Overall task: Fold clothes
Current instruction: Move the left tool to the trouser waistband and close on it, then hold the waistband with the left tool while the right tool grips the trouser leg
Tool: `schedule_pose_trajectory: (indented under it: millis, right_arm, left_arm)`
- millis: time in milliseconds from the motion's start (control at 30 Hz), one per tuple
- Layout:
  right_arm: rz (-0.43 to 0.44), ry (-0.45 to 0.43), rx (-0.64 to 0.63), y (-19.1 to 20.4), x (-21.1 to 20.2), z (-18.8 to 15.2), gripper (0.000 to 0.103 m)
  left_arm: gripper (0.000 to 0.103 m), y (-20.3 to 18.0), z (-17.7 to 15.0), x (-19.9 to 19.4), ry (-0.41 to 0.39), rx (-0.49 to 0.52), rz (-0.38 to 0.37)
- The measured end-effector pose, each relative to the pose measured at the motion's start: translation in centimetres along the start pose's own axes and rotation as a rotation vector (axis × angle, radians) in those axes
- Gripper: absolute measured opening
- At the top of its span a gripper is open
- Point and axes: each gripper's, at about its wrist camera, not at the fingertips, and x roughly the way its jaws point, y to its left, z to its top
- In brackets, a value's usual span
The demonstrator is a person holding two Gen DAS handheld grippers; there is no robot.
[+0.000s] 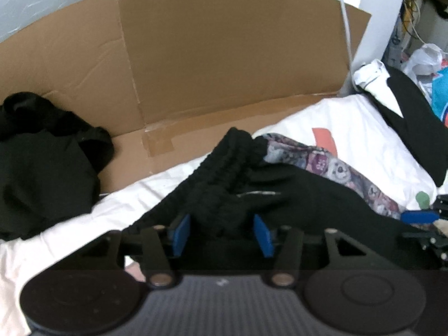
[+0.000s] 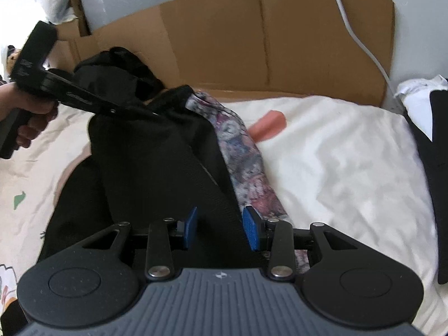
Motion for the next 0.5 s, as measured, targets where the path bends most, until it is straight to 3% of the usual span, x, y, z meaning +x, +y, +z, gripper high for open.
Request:
schedule_pose_trajectory:
  millis: [33, 100, 267, 500]
  right_arm:
    - [-0.005, 0.006, 0.011, -0.3, 0.1, -0.1, 0.040]
    - [0.001, 0.016, 0.026, -0.7, 0.3, -0.3, 0.040]
    - [0.013, 0.006, -0.011, -0.7, 0.1, -0.5, 0.040]
    - [0.063, 0.000, -0.014, -1.1, 0.0, -0.8, 0.040]
  left_arm:
    - [0.054, -0.2, -0.1, 0.1, 0.000, 0.018, 0.005]
    - [0.036, -0.5, -0.2, 0.3, -0.002, 0.058, 0.024]
    - [0.020, -0.6, -0.2, -0.1, -0.037, 0.031, 0.048]
    - [0.015, -2.2, 0.6, -3.3, -0.186, 0.038, 0.074]
